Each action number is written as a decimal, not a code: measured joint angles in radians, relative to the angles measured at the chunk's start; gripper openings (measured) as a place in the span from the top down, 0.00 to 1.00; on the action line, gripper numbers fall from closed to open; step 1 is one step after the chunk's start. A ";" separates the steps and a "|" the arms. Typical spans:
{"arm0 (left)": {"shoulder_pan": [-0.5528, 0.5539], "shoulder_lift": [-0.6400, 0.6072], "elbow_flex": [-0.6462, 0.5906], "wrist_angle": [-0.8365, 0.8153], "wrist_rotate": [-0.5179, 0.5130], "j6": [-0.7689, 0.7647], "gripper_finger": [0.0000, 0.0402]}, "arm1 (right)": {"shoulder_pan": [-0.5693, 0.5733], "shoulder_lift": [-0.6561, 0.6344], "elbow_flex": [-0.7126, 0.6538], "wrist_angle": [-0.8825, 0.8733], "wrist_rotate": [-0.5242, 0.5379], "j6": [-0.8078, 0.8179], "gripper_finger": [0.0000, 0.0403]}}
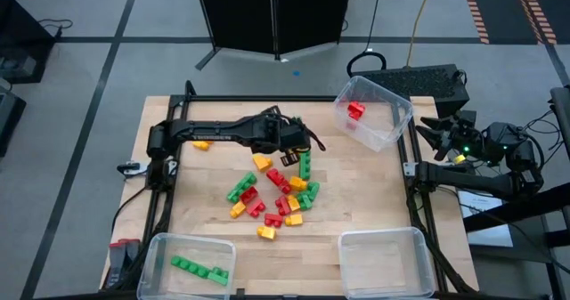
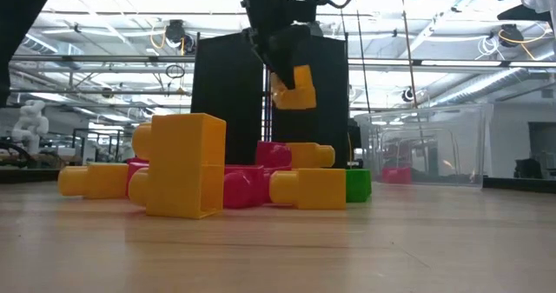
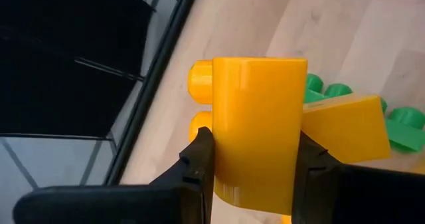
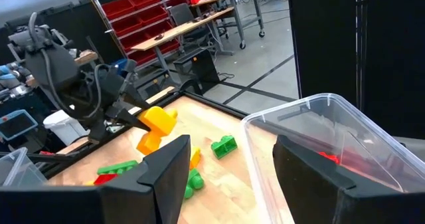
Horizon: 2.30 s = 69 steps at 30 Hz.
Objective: Sort blocks
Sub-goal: Put the yellow game piece into the bottom right transparent bin
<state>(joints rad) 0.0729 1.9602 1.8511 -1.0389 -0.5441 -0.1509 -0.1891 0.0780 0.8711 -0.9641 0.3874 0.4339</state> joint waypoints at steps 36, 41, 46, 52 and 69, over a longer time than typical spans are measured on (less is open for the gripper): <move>0.064 0.166 -0.029 -0.016 0.181 0.105 0.36 | 0.000 0.000 0.000 -0.037 -0.030 -0.004 0.48; 0.064 0.165 -0.029 -0.002 0.174 0.176 0.36 | 0.000 0.000 0.000 -0.037 -0.030 -0.002 0.48; 0.065 0.165 -0.029 0.078 0.179 0.360 0.36 | 0.000 0.000 0.000 -0.037 -0.030 -0.001 0.48; 0.074 0.165 -0.029 0.142 0.305 0.472 0.36 | 0.000 0.000 0.000 -0.037 -0.030 -0.001 0.48; 0.130 0.255 -0.041 0.129 0.409 0.473 0.43 | 0.000 0.000 0.000 -0.072 -0.028 0.017 0.48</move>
<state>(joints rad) 0.2027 2.2151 1.8103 -0.9094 -0.1348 0.3225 -0.1892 0.0776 0.8711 -1.0363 0.3598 0.4514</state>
